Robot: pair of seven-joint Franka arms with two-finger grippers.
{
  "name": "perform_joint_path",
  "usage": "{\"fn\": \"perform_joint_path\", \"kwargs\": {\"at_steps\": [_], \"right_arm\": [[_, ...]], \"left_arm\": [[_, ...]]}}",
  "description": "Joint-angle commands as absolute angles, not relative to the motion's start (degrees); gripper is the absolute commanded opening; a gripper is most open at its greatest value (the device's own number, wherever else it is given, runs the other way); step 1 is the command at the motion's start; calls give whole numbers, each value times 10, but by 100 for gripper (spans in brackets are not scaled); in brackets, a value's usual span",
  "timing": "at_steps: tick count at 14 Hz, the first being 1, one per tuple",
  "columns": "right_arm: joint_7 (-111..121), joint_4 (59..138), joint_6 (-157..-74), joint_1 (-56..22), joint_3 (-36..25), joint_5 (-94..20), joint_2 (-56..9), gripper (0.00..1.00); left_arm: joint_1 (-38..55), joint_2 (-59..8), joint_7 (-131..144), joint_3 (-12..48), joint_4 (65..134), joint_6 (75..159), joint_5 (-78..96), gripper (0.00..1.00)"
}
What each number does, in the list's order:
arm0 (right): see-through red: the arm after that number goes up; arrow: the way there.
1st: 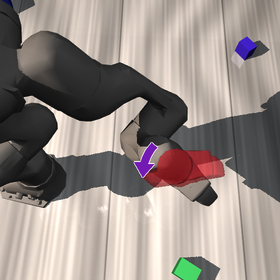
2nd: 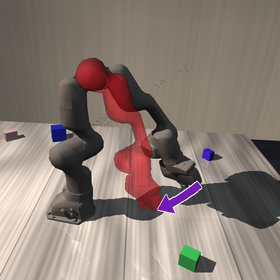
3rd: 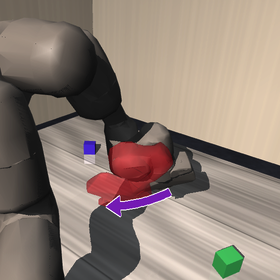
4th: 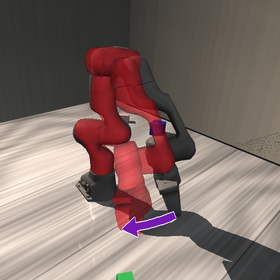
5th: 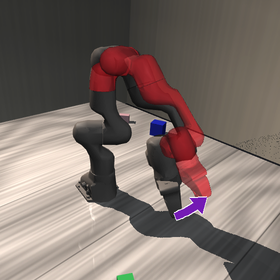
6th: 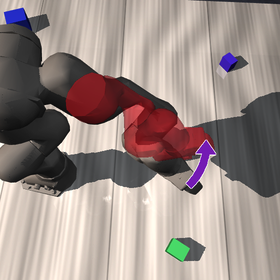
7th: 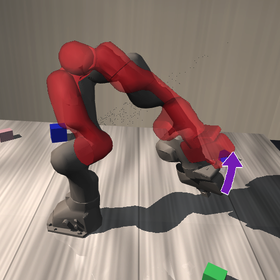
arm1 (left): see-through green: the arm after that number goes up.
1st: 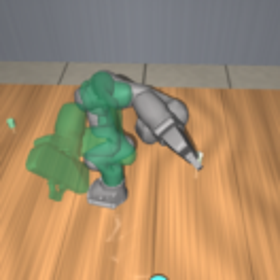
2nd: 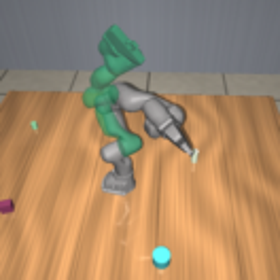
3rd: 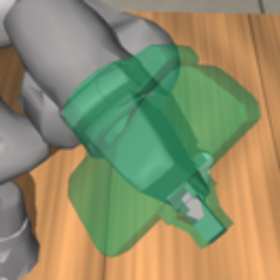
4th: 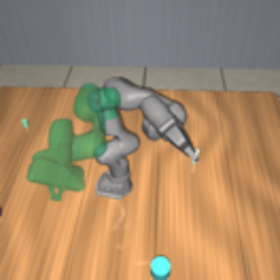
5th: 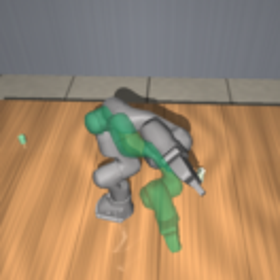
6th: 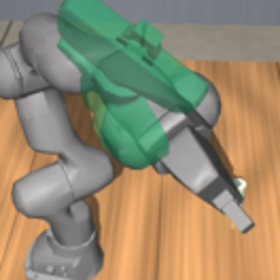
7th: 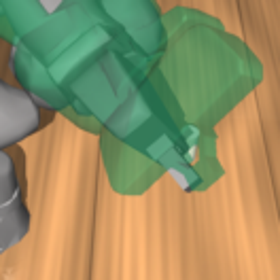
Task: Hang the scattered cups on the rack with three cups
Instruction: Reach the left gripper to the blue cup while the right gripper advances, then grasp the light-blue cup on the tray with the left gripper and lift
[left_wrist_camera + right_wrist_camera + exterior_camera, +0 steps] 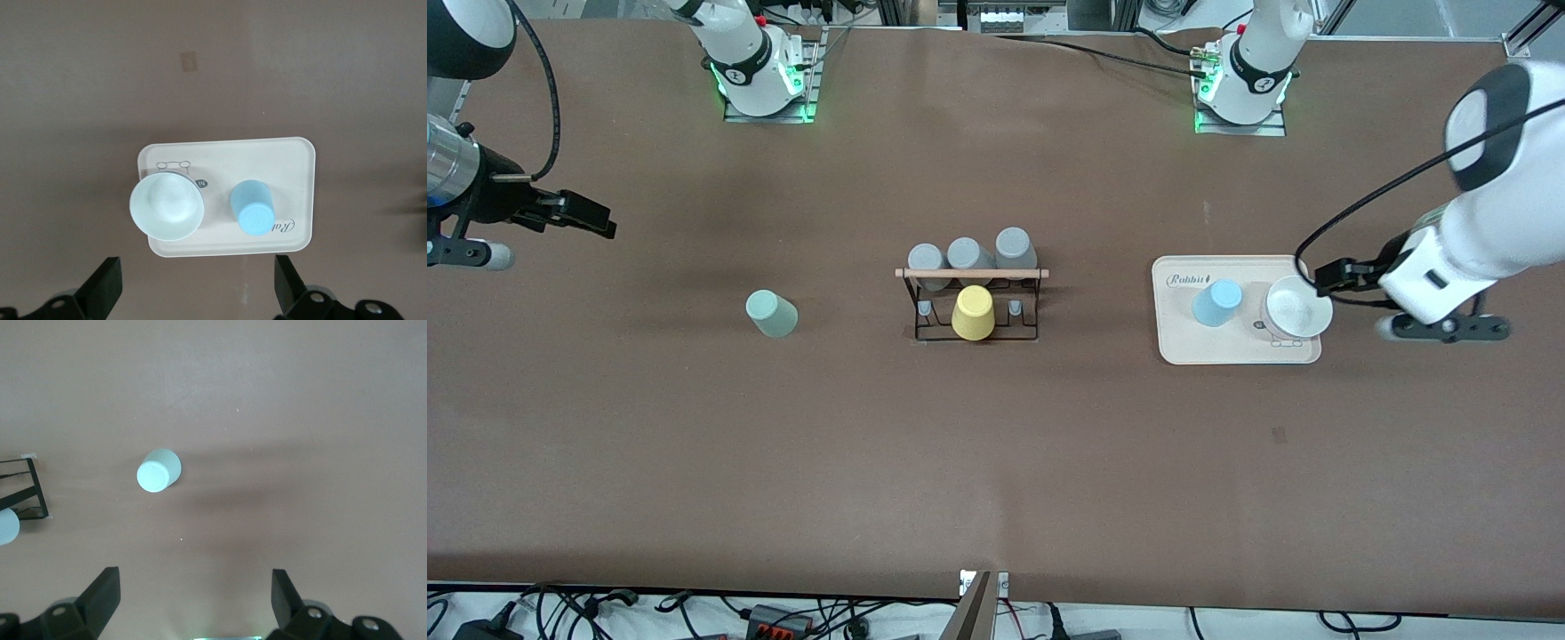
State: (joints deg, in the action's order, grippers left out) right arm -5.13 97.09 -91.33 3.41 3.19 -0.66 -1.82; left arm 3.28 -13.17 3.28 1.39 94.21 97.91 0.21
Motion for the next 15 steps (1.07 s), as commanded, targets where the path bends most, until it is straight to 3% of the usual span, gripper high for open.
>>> {"fn": "perform_joint_path", "kwargs": {"at_steps": [1,8,15], "right_arm": [[-50,1051,-954,33,34,1,38,100],[-45,1183,-1014,32,34,0,101,100],[-44,1205,-1008,29,38,0,100,100]], "left_arm": [[35,-182,26,20,918,963,6,100],[33,-187,20,60,971,984,10,100],[28,-175,18,78,1148,1172,11,100]]}}
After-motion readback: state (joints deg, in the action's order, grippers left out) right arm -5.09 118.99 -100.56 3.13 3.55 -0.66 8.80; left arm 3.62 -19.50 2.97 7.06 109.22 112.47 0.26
